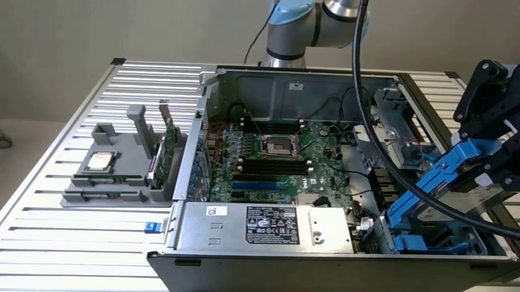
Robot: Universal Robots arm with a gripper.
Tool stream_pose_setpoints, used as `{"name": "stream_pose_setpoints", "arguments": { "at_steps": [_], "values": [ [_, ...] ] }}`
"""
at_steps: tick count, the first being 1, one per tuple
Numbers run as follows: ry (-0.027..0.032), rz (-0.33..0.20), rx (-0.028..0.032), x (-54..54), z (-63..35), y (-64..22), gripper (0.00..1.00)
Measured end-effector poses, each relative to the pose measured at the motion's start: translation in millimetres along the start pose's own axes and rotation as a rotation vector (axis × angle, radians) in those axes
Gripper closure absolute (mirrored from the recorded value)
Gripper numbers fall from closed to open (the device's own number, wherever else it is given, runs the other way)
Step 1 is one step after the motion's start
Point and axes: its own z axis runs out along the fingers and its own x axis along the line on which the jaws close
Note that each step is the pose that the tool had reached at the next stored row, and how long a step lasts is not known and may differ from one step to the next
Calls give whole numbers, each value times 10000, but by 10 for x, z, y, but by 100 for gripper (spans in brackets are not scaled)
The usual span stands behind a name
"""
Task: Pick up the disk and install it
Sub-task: 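Pick up the disk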
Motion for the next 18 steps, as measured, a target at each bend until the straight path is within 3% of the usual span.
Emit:
{"name": "stream_pose_setpoints", "arguments": {
  "at_steps": [18],
  "values": [
    [2, -5, -10, 41, 41, -9, 67]
  ]
}}
